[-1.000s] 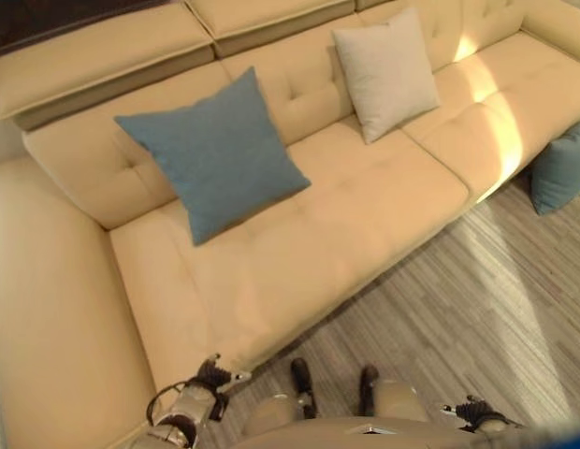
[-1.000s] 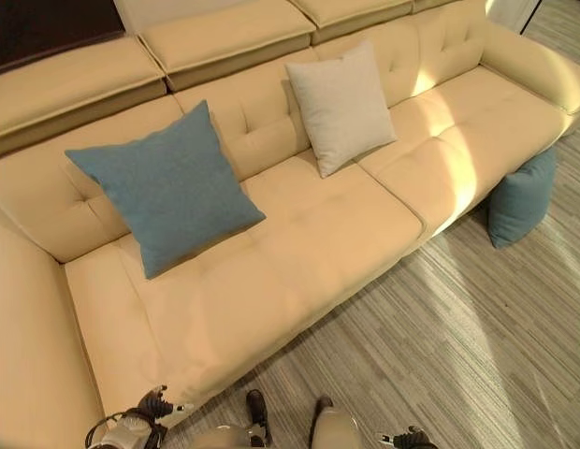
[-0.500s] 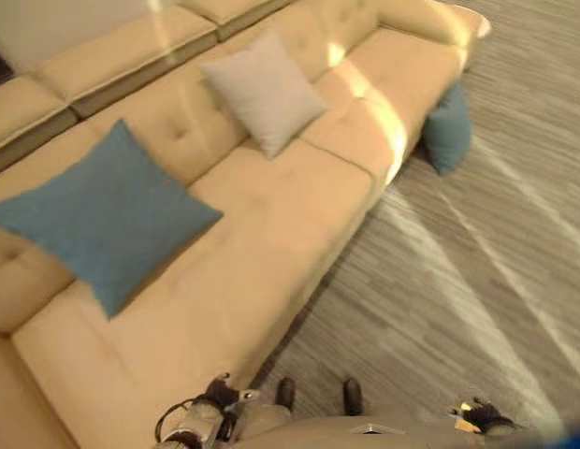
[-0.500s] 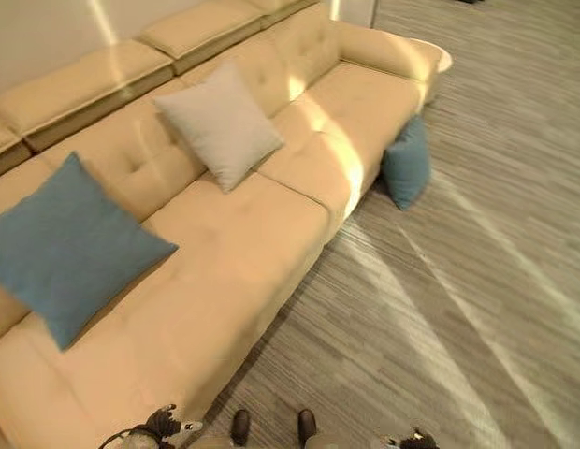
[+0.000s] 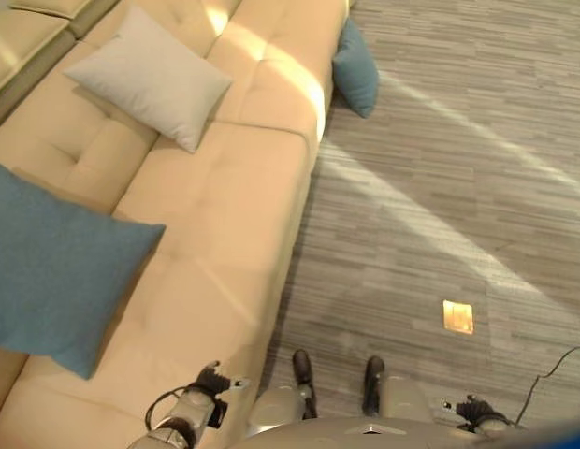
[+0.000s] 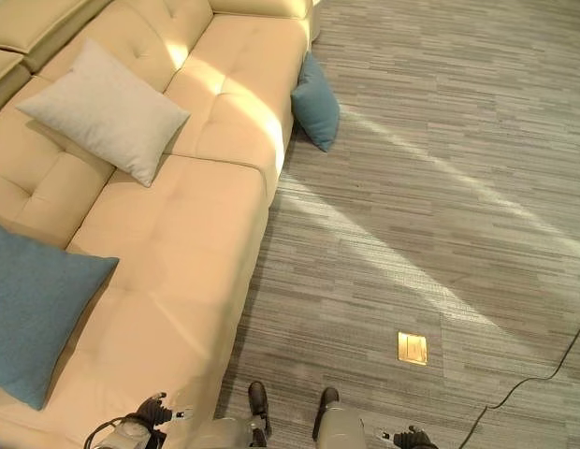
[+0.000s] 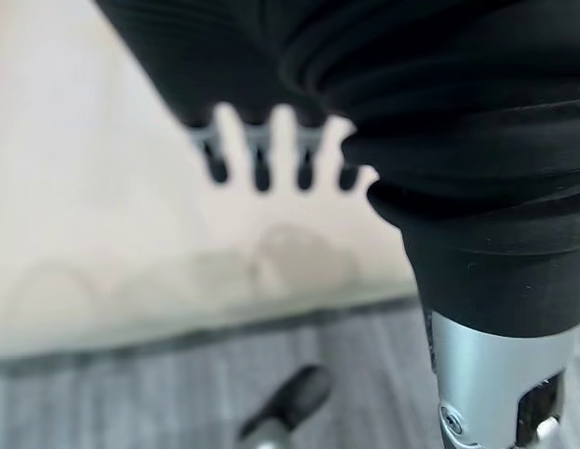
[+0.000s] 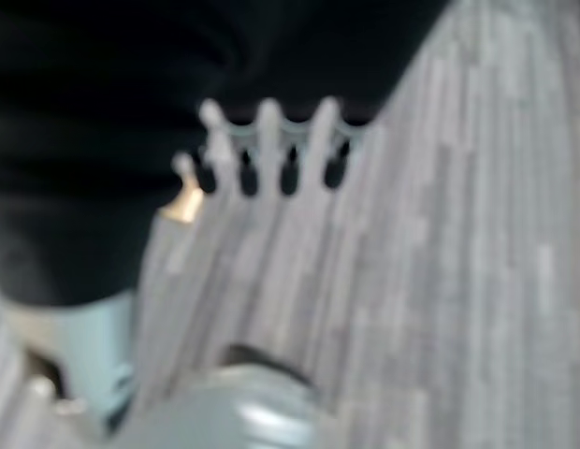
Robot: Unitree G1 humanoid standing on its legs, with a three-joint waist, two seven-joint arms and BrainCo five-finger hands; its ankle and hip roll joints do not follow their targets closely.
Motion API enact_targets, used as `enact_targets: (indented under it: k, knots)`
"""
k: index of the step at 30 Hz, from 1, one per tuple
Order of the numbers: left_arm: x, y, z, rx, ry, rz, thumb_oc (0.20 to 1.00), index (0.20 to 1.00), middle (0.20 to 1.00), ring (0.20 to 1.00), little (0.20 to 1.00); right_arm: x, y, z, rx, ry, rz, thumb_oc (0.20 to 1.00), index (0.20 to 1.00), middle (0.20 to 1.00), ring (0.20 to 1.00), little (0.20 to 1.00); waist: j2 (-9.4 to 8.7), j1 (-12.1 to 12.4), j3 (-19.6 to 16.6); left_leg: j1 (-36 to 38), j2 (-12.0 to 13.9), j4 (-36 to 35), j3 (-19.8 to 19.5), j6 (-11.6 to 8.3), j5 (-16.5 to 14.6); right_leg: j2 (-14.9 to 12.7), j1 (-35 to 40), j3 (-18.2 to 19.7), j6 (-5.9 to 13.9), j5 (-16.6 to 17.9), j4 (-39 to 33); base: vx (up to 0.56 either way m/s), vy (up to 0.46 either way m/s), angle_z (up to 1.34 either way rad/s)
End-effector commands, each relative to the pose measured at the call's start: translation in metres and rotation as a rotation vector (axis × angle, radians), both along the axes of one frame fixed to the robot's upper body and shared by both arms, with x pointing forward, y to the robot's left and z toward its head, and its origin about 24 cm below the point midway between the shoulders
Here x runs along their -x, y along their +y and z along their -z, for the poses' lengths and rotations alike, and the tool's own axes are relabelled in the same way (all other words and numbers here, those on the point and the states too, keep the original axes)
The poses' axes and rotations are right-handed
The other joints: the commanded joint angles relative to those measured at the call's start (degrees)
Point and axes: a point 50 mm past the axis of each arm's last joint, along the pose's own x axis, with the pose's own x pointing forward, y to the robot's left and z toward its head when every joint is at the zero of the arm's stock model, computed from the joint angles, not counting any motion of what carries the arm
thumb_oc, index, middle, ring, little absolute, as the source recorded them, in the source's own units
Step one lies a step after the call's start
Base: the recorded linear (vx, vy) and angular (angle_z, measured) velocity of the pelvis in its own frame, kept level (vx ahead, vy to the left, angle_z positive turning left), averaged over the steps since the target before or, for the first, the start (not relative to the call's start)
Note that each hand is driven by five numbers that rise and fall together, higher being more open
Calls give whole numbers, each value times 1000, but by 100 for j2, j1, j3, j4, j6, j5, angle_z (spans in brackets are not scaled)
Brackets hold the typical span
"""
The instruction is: Pick up all the scattered cushions and arrange them neatly on the sofa.
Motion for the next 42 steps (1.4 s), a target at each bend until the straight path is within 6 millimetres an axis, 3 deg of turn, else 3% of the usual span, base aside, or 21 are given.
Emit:
enact_targets:
  k: [1,4,6,7,10,13,15,19,23,26,27,28,30,31,34,38,40,42]
  knots:
    - [-21,-11,-2,16,-50,-8,1000,1000,1000,1000,1000,5,-16,-4,47,30,-4,1000,1000,1000,1000,1000,-115,-62,-399,-50,-141,155,-774,-456,-61,411,145,563,120,709,-1180,70,-236,-27]
    - [-29,-19,-3,31,-66,26,1000,1000,1000,1000,1000,7,-20,-5,53,27,12,1000,1000,1000,1000,1000,-49,-200,-359,-69,-63,365,-810,-551,-111,529,227,682,62,713,-1332,8,-169,-11]
    - [-39,-25,-6,35,-90,63,1000,1000,1000,1000,1000,12,-23,-5,55,32,35,1000,1000,1000,1000,1000,-72,-286,-293,-205,38,920,-778,-638,-264,531,314,663,7,680,-1362,-3,-250,11]
    - [-40,-28,-6,45,-95,68,1000,1000,1000,1000,1000,20,-25,-4,55,51,50,1000,1000,1000,1000,1000,-139,-308,-203,-392,116,1523,-801,-696,-369,520,468,649,-63,645,-1391,12,-227,29]
    - [-38,-31,-4,53,-85,62,1000,1000,1000,1000,1000,28,-25,-2,53,73,69,1000,1000,1000,1000,1000,-215,-285,-117,-715,138,2154,-872,-749,-332,484,656,612,-152,592,-1408,82,-195,4]
    - [-33,-32,-2,53,-73,49,1000,1000,1000,1000,1000,26,-25,-2,54,69,73,1000,1000,1000,1000,1000,-163,-214,-128,-928,-123,1685,-975,-628,-222,597,788,741,-176,549,-1467,142,-80,-12]
    - [-29,-32,0,49,-55,55,1000,1000,1000,1000,1000,28,-26,-2,60,75,67,1000,1000,1000,1000,1000,-76,-162,-160,-1075,-174,1139,-919,-644,164,738,922,816,-166,492,-1559,225,-43,-18]
    - [-22,-30,2,44,-38,35,1000,1000,1000,1000,1000,28,-28,-3,73,77,65,1000,1000,1000,1000,1000,-28,38,-149,-1302,-334,634,-1001,-715,453,941,1241,1056,-185,309,-1610,237,-42,-7]
    - [-11,-26,4,43,-17,2,1000,1000,1000,1000,1000,25,-29,-4,75,72,44,1000,1000,1000,1000,1000,-21,103,-348,-1109,-419,733,-1210,-558,400,916,1435,1225,-189,24,-1472,333,24,-70]
    - [-12,-24,3,41,-18,4,1000,1000,1000,1000,1000,20,-28,-5,70,64,19,1000,1000,1000,1000,1000,-86,190,-429,-870,-514,809,-1120,-353,133,720,1304,1279,-6,-73,-619,334,87,-42]
    - [-16,-24,2,40,-31,12,1000,1000,1000,1000,1000,14,-30,-7,75,50,2,1000,1000,1000,1000,1000,-72,179,-393,-674,-513,729,-1058,-241,49,596,797,1310,258,388,343,297,97,-45]
    - [-20,-23,0,37,-43,20,1000,1000,1000,1000,1000,7,-29,-8,74,33,-12,1000,1000,1000,1000,1000,-74,124,-317,-535,-525,663,-1071,-166,16,561,539,1336,387,692,992,238,72,-34]
    - [-24,-22,-1,34,-54,24,1000,1000,1000,1000,1000,3,-28,-9,74,23,-19,1000,1000,1000,1000,1000,-9,74,-269,-420,-469,587,-1121,-147,6,579,248,1328,380,777,1407,204,44,-7]
    - [-27,-23,-2,32,-61,32,1000,1000,1000,1000,1000,-4,-27,-10,77,10,-35,1000,1000,1000,1000,1000,149,-17,-213,-3,-414,321,-1195,-153,-90,399,-303,1073,191,576,1390,334,18,35]
    - [-32,-24,-3,34,-72,34,1000,1000,1000,1000,1000,-9,-28,-12,86,-3,-49,1000,1000,1000,1000,1000,183,-100,-147,190,-422,239,-1283,-202,-158,414,-466,1022,96,458,761,271,-59,11]
    - [-30,-24,-3,31,-66,38,1000,1000,1000,1000,1000,-8,-28,-12,91,1,-52,1000,1000,1000,1000,1000,90,-258,-159,532,-493,145,-1405,-341,-391,429,-592,1015,210,1031,-997,308,-157,25]
    - [-25,-23,-1,32,-49,30,1000,1000,1000,1000,1000,-3,-29,-10,91,30,-57,1000,1000,1000,1000,1000,74,-316,-212,707,-495,194,-1462,-409,-556,369,-583,885,286,1227,-1185,325,-209,21]
    - [-18,-24,2,38,-31,20,1000,1000,1000,1000,1000,2,-28,-9,88,40,-51,1000,1000,1000,1000,1000,53,-366,-348,779,-430,434,-1509,-485,-743,372,-419,955,197,1232,-1246,305,-255,38]
